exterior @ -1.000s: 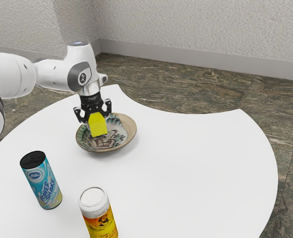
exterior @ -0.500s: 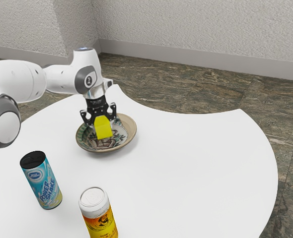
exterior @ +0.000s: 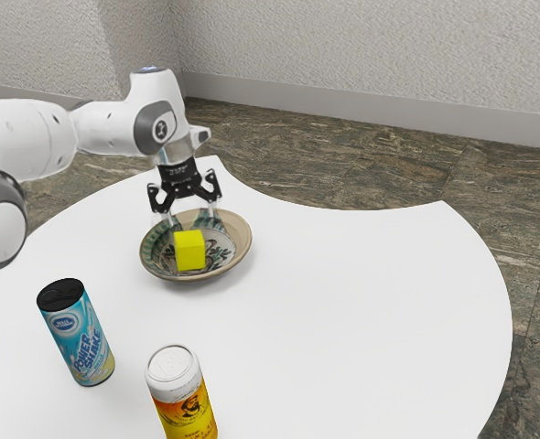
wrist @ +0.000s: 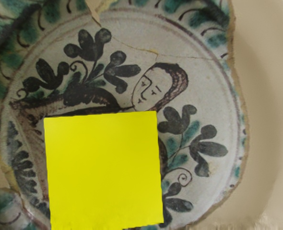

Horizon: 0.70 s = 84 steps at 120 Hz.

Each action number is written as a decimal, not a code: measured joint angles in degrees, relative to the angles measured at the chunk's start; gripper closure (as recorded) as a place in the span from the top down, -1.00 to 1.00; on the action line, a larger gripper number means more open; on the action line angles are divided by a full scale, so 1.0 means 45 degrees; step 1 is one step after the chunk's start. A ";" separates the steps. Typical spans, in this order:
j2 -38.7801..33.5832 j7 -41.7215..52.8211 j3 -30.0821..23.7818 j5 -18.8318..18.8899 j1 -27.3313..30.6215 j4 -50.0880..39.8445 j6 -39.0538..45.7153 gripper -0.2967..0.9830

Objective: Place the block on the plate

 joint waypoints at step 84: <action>-0.7420 0.2998 -0.0878 0.0886 -0.1422 -0.2759 -0.5300 0.53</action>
